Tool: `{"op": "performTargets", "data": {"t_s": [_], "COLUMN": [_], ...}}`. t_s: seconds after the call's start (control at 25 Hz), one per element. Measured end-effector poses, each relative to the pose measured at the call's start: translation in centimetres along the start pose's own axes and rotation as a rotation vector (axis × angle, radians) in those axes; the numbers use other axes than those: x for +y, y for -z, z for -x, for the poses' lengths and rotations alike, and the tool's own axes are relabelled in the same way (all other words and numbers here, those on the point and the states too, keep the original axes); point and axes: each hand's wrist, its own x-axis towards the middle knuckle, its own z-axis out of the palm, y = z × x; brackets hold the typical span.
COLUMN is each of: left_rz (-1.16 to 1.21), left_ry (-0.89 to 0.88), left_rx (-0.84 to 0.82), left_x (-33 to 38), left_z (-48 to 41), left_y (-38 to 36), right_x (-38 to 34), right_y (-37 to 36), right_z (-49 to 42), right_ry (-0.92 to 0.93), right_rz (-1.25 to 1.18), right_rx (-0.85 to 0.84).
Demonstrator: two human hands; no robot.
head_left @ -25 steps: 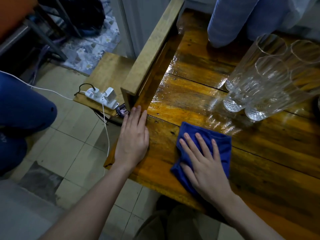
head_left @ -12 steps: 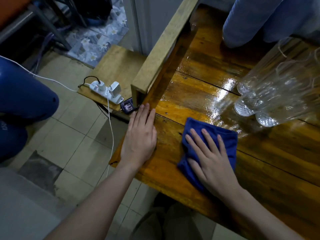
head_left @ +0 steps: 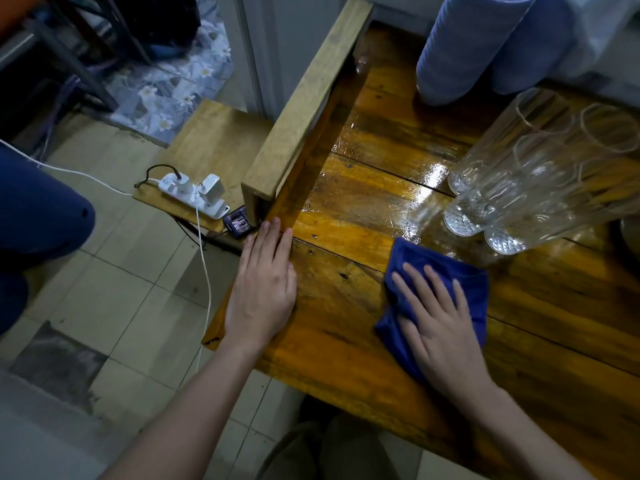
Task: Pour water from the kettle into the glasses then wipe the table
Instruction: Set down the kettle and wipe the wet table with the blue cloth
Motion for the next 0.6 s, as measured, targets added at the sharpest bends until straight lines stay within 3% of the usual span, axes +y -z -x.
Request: {"op": "performTargets", "data": {"t_s": [0.12, 0.24, 0.36, 0.52, 0.6], "left_rz": [-0.015, -0.021, -0.008, 0.036, 0.03], "left_ry": [0.002, -0.011, -0.018, -0.006, -0.02], "left_rx": [-0.011, -0.012, -0.011, 0.007, 0.019], "left_x": [-0.1, 0.0, 0.1, 0.2, 0.2], "left_z": [0.0, 0.0, 0.0, 0.0, 0.1], "left_y": [0.0, 0.0, 0.0, 0.1, 0.0], "right_x": [-6.1, -11.5, -7.4, 1.6, 1.0], "right_y": [-0.7, -1.9, -1.6, -0.1, -0.2], "right_z": [-3.6, -3.2, -1.0, -0.2, -2.2], "right_ry": [-0.185, 0.101, 0.28, -0.054, -0.211], "right_rz": [-0.015, 0.007, 0.028, 0.018, 0.027], "right_rx": [0.065, -0.015, -0.029, 0.029, 0.075]}}
